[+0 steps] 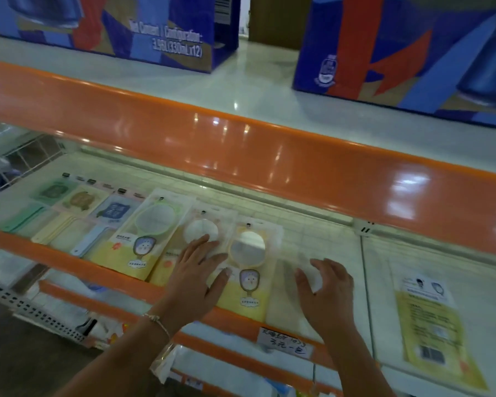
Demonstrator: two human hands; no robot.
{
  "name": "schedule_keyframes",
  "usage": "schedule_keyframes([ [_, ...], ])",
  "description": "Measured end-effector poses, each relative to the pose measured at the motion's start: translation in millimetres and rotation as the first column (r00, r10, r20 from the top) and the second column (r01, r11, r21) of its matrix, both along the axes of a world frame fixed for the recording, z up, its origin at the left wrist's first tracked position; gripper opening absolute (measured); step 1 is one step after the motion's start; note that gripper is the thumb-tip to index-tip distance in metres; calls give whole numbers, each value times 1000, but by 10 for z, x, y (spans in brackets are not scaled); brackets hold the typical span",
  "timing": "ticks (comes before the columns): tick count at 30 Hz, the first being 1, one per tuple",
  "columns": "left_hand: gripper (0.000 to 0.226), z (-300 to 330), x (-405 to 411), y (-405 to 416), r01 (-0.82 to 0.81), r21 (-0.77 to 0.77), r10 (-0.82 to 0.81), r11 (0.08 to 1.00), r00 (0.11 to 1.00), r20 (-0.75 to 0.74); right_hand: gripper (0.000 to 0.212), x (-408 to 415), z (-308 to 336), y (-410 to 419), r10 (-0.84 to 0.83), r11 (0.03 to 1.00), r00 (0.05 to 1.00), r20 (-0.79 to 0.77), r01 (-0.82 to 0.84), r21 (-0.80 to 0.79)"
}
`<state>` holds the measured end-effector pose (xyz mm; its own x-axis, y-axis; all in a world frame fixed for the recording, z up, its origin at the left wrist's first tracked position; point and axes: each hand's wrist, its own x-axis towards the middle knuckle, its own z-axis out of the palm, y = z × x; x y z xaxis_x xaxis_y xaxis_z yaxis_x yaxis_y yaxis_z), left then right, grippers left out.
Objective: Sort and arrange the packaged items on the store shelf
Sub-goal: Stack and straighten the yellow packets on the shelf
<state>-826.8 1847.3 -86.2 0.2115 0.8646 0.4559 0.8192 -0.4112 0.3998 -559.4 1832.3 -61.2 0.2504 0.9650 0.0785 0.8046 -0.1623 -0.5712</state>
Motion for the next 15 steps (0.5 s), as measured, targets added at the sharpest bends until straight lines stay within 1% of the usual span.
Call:
schedule_keyframes([
  [3, 40, 40, 457, 9, 18, 18, -18, 1000, 999, 44, 46, 400, 43, -97, -114, 993, 993, 2, 114, 10],
  [8, 41, 99, 1437, -34, 193, -46, -190, 980, 980, 65, 45, 905, 132, -278, -226, 969, 974, -18, 227, 94],
  [12, 44, 151, 2073, -77, 276, -83, -268, 957, 958, 102, 51, 1269, 131, -421, -313, 950, 949, 32, 312, 22],
  [14, 41, 162, 2301, -74, 319, -124, -305, 940, 945, 120, 54, 1460, 139, -521, -383, 918, 918, 103, 390, -71],
  [15, 39, 170, 2396, -71, 339, -136, -324, 931, 938, 122, 57, 1542, 162, -578, -430, 886, 894, 130, 445, -129],
])
